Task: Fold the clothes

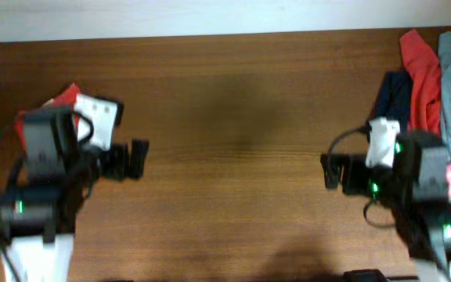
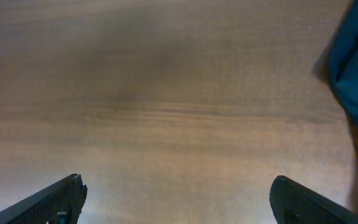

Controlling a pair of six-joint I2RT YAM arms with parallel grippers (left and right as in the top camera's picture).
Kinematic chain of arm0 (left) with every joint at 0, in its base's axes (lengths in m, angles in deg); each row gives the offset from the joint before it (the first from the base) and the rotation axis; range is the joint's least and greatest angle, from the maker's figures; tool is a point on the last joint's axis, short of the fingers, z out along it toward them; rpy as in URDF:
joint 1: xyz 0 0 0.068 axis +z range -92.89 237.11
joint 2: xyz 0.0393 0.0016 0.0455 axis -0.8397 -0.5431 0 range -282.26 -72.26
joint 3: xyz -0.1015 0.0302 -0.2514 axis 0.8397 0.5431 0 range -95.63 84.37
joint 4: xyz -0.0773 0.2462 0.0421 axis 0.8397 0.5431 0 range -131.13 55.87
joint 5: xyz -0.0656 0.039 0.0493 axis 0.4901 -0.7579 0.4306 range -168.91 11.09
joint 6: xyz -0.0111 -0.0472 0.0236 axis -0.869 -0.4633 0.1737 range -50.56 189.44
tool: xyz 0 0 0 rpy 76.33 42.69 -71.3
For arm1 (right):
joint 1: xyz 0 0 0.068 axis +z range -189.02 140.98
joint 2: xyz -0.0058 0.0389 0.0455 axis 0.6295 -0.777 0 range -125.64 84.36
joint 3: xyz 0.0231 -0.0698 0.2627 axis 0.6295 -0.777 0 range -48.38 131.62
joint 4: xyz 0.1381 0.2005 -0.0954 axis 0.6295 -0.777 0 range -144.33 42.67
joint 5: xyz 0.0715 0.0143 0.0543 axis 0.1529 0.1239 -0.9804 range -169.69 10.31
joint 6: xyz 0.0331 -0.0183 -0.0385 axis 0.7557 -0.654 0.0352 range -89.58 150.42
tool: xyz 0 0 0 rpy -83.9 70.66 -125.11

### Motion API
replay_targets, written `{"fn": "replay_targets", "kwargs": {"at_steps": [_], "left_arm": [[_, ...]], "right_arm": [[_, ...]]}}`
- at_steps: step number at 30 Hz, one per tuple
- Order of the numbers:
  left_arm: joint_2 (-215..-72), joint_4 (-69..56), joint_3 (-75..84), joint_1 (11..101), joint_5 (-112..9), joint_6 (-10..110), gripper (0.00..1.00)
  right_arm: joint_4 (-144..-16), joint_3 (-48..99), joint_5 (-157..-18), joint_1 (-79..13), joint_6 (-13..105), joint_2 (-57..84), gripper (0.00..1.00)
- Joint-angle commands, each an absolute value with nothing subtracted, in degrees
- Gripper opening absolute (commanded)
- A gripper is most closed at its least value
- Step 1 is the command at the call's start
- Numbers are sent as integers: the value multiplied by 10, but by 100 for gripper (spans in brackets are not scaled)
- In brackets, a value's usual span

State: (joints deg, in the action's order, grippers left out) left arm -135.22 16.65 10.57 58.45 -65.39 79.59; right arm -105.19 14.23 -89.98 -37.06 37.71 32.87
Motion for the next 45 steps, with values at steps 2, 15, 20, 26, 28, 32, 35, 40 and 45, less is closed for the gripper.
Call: {"fn": "replay_targets", "kwargs": {"at_steps": [2, 15, 20, 26, 28, 32, 35, 40, 45], "left_arm": [[-1234, 149, 216, 584, -652, 807, 99], [-1170, 179, 266, 584, -648, 807, 99], [-1170, 179, 266, 584, -648, 807, 99], [-1170, 179, 266, 584, -648, 807, 99], [-1170, 179, 266, 584, -648, 807, 99], [-1170, 179, 266, 584, -648, 807, 99], [-1170, 179, 266, 584, -648, 807, 99], [-1170, 179, 266, 584, -648, 807, 99], [-1170, 179, 266, 584, -648, 807, 99]], "right_arm": [[-1057, 73, -891, -371, 373, 445, 99], [-1116, 57, -904, -372, 373, 504, 99], [-1115, 57, -904, -372, 373, 504, 99], [-1130, 56, -884, -372, 372, 507, 99], [-1129, 56, -880, -372, 371, 514, 99], [-1111, 40, -878, -372, 336, 547, 99], [-1059, -12, -873, -372, 336, 603, 99], [-954, -136, -876, -372, 338, 705, 99], [-812, -265, -894, -372, 338, 787, 99]]}}
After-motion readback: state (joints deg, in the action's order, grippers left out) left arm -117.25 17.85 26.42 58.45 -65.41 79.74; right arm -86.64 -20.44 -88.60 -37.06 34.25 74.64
